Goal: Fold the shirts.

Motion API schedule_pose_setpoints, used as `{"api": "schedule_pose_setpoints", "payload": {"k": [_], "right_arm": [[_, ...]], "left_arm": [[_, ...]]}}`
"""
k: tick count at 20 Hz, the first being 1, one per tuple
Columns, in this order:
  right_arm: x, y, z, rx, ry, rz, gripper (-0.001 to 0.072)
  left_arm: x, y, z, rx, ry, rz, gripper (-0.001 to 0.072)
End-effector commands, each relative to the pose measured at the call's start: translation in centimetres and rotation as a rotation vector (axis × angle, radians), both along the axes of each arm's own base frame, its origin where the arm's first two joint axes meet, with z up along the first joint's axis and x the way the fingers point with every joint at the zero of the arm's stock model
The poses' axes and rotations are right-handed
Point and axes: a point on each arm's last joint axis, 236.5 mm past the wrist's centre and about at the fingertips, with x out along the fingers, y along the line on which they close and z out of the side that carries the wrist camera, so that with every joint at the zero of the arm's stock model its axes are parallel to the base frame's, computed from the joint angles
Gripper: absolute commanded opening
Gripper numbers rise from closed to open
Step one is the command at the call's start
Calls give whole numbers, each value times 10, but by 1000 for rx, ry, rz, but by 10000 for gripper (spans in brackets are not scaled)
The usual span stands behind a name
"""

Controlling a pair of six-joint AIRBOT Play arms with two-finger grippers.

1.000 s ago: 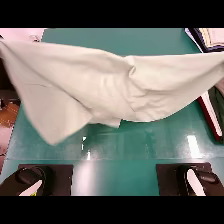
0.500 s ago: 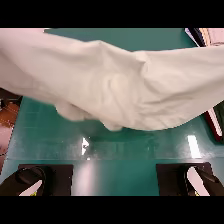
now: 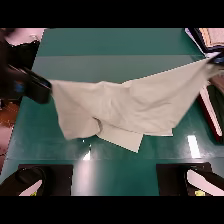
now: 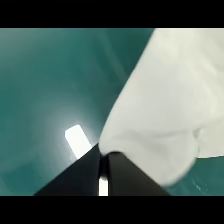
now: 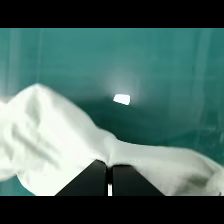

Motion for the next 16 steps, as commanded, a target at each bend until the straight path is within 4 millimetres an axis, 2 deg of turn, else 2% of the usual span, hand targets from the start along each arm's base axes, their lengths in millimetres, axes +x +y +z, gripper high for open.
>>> {"api": "schedule_pose_setpoints", "payload": {"k": [1,3,5,8,10,11,12,13,14,15,16], "right_arm": [[38,44,-76,27,93,76,16],[59,55,-104,38,91,60,16],[79,58,-120,44,60,30,17],[102,53,-124,47,0,-16,17],[112,47,-119,52,-43,-46,20],[115,46,-116,51,-55,-48,55],[116,42,-112,50,-63,-55,307],[117,38,-107,56,-64,-61,553],[116,32,-100,58,-61,-63,593],[113,28,-92,55,-56,-58,593],[110,24,-84,53,-51,-53,593]], "left_arm": [[21,28,-88,-1,74,158,29],[35,50,-103,-51,62,254,29],[49,68,-98,-83,14,316,29],[68,86,-86,-110,-70,369,29],[75,89,-101,-99,-37,380,30],[78,89,-114,-90,-4,382,30],[81,88,-125,-81,24,383,31],[82,88,-137,-71,54,384,72],[81,89,-144,-61,82,385,328],[79,89,-149,-51,111,386,441],[74,90,-149,-42,131,384,441]]}}
